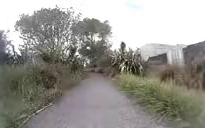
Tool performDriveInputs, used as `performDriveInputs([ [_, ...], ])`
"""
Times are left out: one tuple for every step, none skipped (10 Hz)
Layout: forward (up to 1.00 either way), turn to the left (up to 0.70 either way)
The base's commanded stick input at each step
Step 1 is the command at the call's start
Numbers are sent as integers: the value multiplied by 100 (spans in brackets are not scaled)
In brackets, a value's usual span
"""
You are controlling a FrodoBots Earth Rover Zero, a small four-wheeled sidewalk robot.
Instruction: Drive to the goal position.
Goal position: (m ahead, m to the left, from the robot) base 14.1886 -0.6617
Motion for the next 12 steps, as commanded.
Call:
performDriveInputs([
  [100, 0],
  [100, 0],
  [100, 0],
  [100, 0],
  [100, 0],
  [100, 0],
  [100, 0],
  [100, 0],
  [100, 0],
  [100, 0],
  [100, 0],
  [100, 0],
])
